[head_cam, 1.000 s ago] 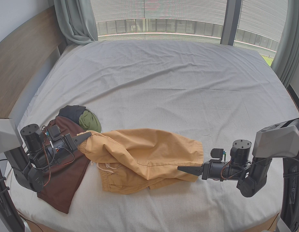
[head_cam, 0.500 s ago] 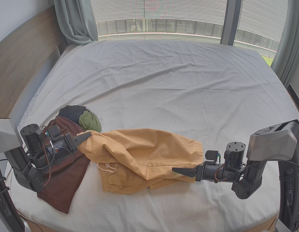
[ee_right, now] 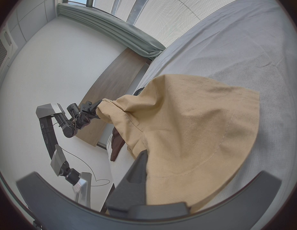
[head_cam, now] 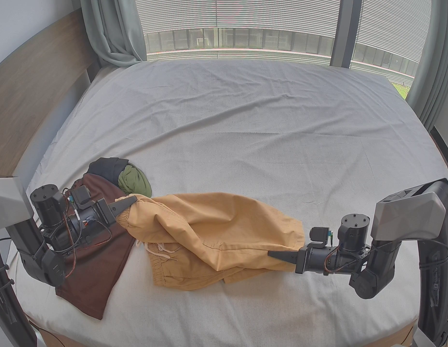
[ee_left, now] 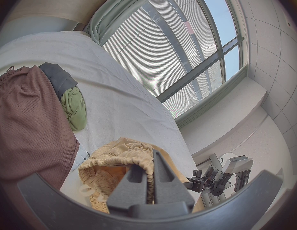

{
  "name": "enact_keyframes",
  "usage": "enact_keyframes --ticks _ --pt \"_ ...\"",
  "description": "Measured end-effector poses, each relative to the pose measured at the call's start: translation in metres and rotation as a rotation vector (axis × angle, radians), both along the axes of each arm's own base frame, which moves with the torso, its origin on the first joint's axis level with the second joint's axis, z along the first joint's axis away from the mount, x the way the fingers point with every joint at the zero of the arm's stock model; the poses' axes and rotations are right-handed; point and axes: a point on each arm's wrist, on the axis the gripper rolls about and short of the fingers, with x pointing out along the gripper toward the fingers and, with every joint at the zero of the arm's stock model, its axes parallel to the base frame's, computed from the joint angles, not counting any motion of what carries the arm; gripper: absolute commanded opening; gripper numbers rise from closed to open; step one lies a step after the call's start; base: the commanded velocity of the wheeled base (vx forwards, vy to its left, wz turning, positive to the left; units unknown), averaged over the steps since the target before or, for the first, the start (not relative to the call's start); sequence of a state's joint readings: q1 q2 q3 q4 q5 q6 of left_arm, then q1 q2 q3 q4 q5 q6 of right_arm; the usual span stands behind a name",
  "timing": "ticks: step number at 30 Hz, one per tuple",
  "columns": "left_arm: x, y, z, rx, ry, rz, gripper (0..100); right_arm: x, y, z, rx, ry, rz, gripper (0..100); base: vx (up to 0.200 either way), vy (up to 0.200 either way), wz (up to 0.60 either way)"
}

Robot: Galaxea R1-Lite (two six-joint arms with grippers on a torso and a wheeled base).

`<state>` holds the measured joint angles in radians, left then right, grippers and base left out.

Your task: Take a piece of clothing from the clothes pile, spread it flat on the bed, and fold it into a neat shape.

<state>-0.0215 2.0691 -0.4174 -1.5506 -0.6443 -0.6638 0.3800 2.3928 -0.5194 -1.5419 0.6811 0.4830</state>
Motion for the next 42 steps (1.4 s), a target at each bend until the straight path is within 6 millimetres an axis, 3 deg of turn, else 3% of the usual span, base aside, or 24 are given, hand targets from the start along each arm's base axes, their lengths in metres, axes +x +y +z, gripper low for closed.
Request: enact_keyframes --ticks 21,42 --pt "-0.012 -0.005 0.034 0.020 -0.135 -0.074 0 -0.026 -0.021 0.079 0.064 -0.169 -0.025 0 0.000 0.000 0.00" --pt "-0.013 -0.006 0.045 0.161 -0.307 -0.126 0 -0.043 -0.037 0.126 0.113 -0.301 -0.057 0 0.000 0.000 0.00"
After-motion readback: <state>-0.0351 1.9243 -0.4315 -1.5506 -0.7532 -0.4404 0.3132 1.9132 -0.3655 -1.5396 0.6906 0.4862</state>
